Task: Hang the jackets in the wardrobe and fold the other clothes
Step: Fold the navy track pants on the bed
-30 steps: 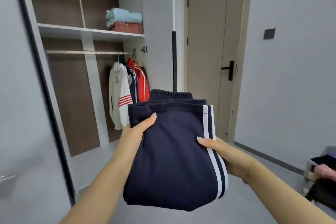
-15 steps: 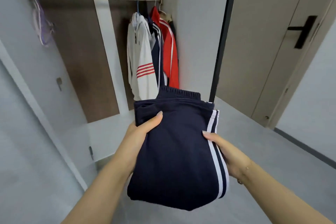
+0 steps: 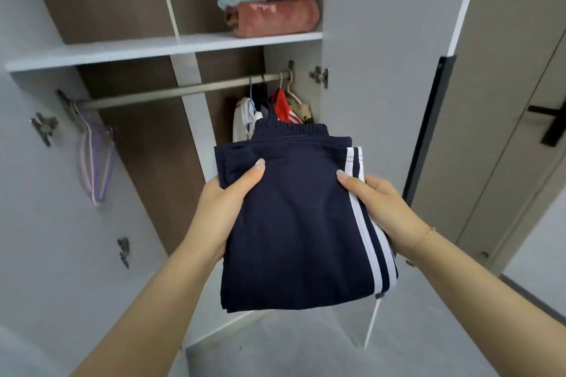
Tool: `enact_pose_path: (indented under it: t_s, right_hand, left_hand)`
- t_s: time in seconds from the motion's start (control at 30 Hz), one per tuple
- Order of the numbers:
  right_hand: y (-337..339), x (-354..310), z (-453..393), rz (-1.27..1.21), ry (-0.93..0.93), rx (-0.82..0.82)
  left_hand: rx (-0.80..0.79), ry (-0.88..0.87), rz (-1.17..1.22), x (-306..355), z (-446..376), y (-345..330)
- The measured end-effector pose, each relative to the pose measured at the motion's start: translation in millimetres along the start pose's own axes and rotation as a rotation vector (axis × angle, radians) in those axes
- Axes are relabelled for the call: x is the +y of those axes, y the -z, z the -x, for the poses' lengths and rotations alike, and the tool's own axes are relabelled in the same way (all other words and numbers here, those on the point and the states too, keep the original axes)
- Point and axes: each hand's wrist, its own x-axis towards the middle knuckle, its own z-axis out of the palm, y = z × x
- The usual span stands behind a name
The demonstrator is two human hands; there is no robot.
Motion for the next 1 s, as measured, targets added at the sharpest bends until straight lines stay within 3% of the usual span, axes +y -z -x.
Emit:
enact_pose_path:
  t_s: [0.2,0.6,0.8,1.0]
  right_hand:
    - [9,-136,-81,0.029,0.164,0.002]
    - [40,-338,-313,0.176,0.398,-0.051]
    - [48,-445,-425,0.402,0.291,-0.123]
    - [38,-492,-528,0.696,0.186,0.033]
  left_hand:
    - [-0.080,-0.146,-0.034,133,-74,-18]
    - [-0.053,-0.302,-0.003,309,-299,-58]
    - [-0.003,-0.312,-0.103,409,-410,-69]
    - [-0.007,-0.218,-0.110,430,-522,-60]
